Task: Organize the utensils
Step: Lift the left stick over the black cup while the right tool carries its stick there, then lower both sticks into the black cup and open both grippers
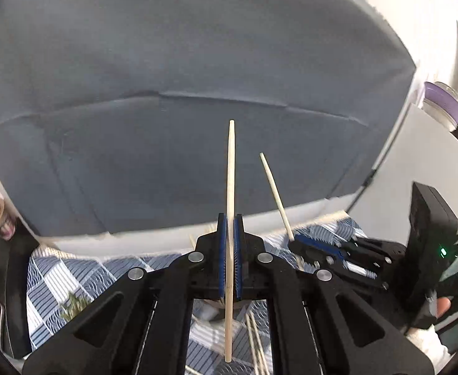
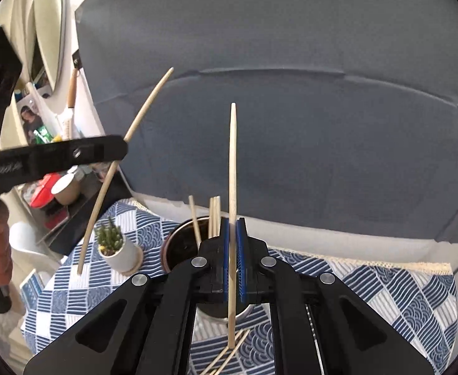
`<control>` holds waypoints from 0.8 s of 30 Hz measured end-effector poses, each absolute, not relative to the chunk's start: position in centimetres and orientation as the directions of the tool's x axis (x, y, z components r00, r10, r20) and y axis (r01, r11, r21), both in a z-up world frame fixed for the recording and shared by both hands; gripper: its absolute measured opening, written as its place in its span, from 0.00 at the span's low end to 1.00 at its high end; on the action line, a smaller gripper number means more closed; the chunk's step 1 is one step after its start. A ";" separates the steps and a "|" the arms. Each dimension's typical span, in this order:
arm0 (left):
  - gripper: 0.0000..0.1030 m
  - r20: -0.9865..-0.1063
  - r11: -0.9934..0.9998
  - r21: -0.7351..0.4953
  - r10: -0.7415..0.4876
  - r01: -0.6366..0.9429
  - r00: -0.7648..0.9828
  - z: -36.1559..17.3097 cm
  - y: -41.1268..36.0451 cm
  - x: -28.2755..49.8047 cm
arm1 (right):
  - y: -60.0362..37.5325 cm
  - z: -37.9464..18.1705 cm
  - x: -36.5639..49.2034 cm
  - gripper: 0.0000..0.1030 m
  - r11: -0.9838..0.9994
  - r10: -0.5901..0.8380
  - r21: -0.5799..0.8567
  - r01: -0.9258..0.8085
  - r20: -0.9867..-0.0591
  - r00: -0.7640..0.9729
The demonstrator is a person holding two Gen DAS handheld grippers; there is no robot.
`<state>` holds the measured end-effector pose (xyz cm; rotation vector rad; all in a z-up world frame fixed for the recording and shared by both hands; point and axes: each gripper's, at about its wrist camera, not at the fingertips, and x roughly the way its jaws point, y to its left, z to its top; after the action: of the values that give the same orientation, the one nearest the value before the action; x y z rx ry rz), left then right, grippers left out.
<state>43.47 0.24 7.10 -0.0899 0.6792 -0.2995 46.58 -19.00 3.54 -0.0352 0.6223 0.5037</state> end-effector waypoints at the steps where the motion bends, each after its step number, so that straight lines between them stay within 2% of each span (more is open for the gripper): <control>1: 0.05 -0.609 0.950 -0.189 -0.312 0.249 0.729 6.9 0.2 44.0 | -18.8 3.4 47.0 0.05 0.877 0.445 0.119 -0.466 -0.569 0.691; 13: 0.05 -0.604 0.928 -0.282 -0.368 0.243 0.707 2.8 0.9 50.0 | -17.5 0.6 51.1 0.05 0.861 0.479 0.166 -0.480 -0.579 0.660; 24: 0.05 -0.560 0.900 -0.355 -0.422 0.254 0.713 -0.5 2.2 51.1 | -16.4 -1.4 52.5 0.05 0.831 0.544 0.246 -0.499 -0.544 0.639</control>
<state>51.13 2.20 -0.46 -0.2613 0.6816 -0.3793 52.51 -16.35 -1.43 0.0747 0.6454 0.5958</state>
